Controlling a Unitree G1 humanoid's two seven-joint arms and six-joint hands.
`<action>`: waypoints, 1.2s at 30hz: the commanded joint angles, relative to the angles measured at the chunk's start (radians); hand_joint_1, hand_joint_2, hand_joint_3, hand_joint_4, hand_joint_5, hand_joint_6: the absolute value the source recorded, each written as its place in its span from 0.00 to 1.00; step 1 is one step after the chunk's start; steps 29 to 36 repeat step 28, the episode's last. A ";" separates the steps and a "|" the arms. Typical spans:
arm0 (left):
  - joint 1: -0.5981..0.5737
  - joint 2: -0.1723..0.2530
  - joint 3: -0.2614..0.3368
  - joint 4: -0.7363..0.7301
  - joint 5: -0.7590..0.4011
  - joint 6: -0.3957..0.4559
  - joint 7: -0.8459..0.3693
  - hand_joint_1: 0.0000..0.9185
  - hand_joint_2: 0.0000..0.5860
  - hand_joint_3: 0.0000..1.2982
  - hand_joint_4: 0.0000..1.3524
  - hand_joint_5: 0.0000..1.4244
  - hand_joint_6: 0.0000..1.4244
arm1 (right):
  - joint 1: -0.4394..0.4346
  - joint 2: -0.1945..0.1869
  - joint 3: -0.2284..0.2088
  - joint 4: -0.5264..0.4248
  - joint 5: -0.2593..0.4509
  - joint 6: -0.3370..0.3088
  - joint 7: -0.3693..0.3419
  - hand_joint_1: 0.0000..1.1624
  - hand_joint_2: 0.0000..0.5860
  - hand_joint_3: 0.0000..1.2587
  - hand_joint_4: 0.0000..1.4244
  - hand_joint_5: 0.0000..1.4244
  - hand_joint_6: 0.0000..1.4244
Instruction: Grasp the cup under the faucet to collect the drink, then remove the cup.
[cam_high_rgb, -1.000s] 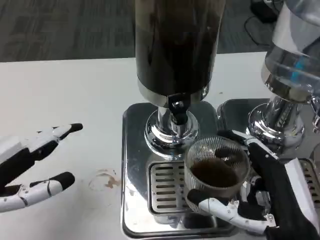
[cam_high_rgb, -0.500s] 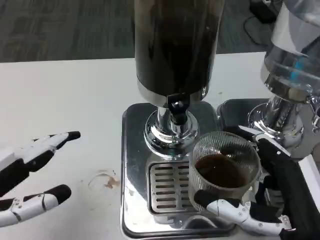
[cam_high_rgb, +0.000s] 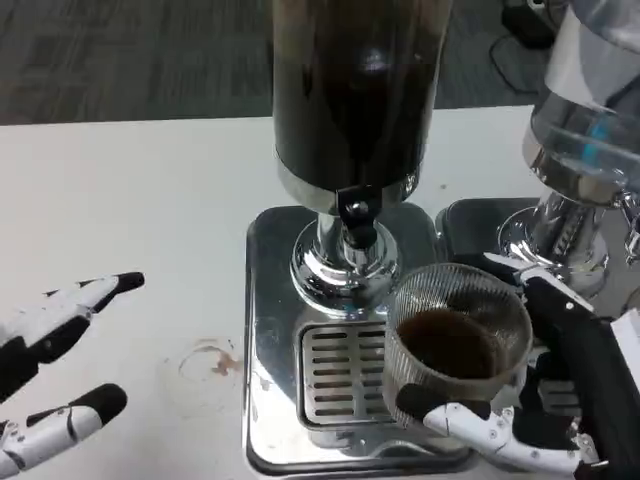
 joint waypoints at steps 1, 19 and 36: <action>0.015 -0.012 0.012 -0.029 -0.007 0.012 -0.001 0.00 0.48 0.00 0.00 0.00 0.00 | 0.003 0.014 0.012 -0.064 0.018 0.002 0.001 0.87 0.19 0.28 0.43 0.65 0.96; -0.002 -0.050 -0.003 -0.037 0.015 0.025 0.009 0.00 0.48 0.00 0.00 0.00 0.00 | -0.003 0.016 -0.018 -0.051 0.033 -0.006 0.004 0.87 0.19 0.28 0.44 0.65 0.96; -0.008 -0.072 -0.018 -0.073 0.036 0.055 0.016 0.00 0.48 0.00 0.00 0.00 0.00 | -0.010 0.003 -0.054 -0.048 0.065 -0.008 0.017 0.87 0.19 0.28 0.44 0.65 0.96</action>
